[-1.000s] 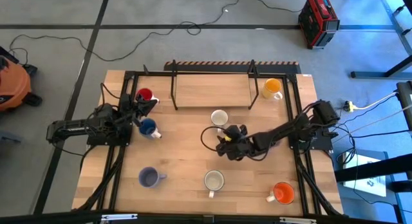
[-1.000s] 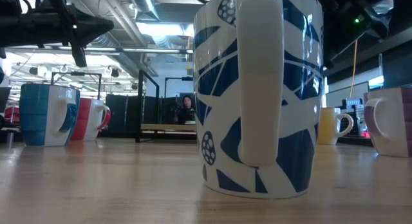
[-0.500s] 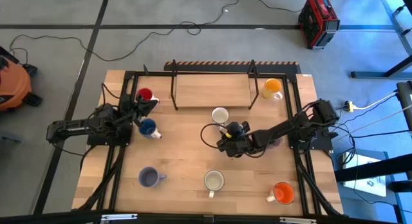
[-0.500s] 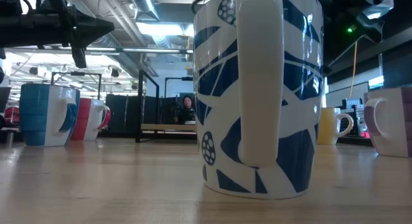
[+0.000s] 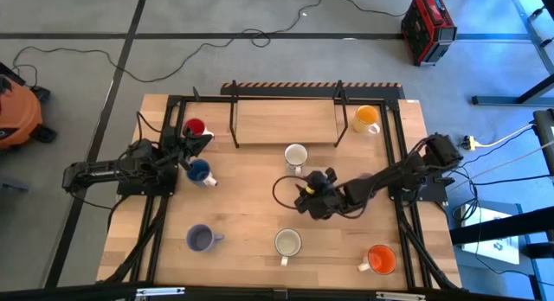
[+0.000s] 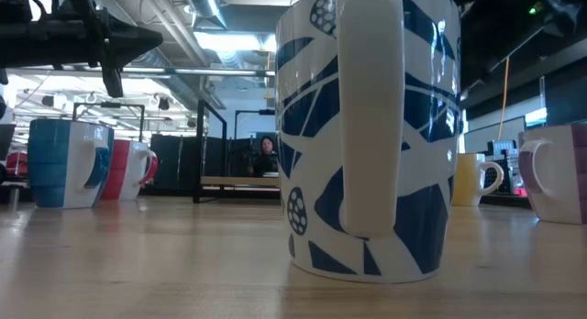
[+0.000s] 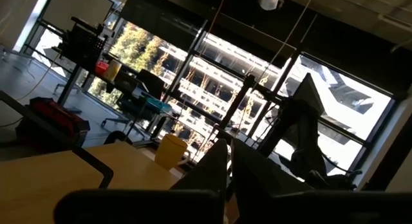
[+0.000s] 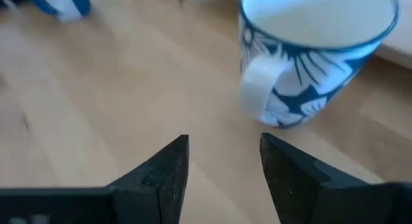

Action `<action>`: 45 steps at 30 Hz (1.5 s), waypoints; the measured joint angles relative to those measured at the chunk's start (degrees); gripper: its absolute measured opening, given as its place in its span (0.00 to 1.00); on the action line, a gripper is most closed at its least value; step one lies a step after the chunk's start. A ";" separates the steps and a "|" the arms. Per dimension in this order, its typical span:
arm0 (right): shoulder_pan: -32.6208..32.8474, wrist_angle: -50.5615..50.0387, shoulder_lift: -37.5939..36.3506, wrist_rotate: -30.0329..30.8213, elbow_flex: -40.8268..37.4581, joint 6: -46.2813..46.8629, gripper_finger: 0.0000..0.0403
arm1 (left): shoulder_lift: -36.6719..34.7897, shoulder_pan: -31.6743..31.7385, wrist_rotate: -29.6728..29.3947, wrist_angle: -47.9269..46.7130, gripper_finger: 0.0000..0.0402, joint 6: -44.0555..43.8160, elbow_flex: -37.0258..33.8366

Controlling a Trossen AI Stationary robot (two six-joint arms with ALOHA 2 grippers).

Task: Place coffee mugs
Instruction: Put the top blue patterned mug on the shelf

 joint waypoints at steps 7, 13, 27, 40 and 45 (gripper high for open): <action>-0.67 1.79 1.10 6.86 -0.02 -1.16 0.45 | 0.00 0.01 -0.08 -0.15 0.04 0.07 0.00; -0.68 6.21 5.00 11.11 -0.02 -0.86 0.45 | 0.00 0.01 -0.17 -0.49 0.04 0.07 0.00; -3.23 7.62 6.16 14.82 0.00 -0.88 0.38 | 0.00 0.00 -0.19 -0.98 0.04 0.09 0.00; -3.39 6.55 6.11 10.32 0.05 -3.80 0.10 | 0.00 0.01 -0.19 -1.07 0.04 0.11 0.00; -3.37 6.50 5.95 9.26 0.07 -5.91 0.10 | 0.00 0.00 -0.40 -2.82 0.04 0.06 0.00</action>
